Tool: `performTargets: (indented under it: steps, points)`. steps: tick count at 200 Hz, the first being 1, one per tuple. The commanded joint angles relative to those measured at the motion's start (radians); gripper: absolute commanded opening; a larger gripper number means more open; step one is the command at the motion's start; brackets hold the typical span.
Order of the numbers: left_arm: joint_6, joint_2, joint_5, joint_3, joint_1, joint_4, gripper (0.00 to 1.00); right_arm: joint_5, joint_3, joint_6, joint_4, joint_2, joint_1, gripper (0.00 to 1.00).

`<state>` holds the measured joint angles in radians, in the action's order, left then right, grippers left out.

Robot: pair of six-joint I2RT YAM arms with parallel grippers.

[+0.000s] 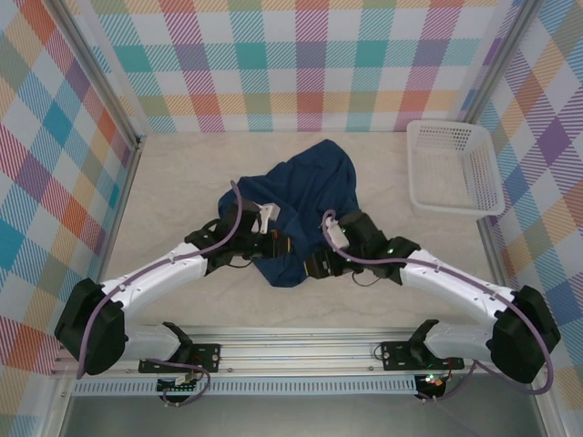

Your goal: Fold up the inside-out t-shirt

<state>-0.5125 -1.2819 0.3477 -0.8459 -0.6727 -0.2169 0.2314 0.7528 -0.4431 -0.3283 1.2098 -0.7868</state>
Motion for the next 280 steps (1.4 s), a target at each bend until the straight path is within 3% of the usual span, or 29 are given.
performTargets:
  steps: [1,37,62,98,129,191,212,249,280]
  points:
    - [-0.022,0.029,0.025,-0.041,0.002,-0.031,0.0,-0.103,-0.033,-0.04,0.152,0.056,-0.026,0.66]
    - [-0.016,0.045,0.025,-0.041,0.002,-0.042,0.0,-0.146,0.005,-0.013,0.264,0.195,-0.029,0.68]
    - [-0.011,0.061,0.012,-0.036,0.004,-0.053,0.0,-0.179,0.04,0.013,0.291,0.255,-0.028,0.63]
    - [0.008,0.08,-0.015,-0.035,0.005,-0.108,0.0,-0.246,0.064,0.058,0.255,0.249,-0.021,0.3]
    - [0.026,0.094,-0.044,-0.029,0.019,-0.131,0.0,-0.194,0.035,0.075,0.256,0.176,0.027,0.0]
    - [0.109,0.09,-0.369,-0.036,0.038,-0.236,0.0,0.251,-0.007,0.155,0.251,-0.013,0.125,0.0]
    - [0.14,0.047,-0.439,-0.055,0.038,-0.262,0.14,0.37,-0.036,0.12,0.331,-0.053,0.142,0.0]
    - [0.161,0.085,-0.367,-0.051,0.033,-0.255,0.42,0.473,-0.052,0.061,0.444,-0.043,0.164,0.0]
    - [0.181,0.241,-0.294,0.012,0.003,-0.204,0.52,0.477,-0.042,0.051,0.456,-0.024,0.167,0.0]
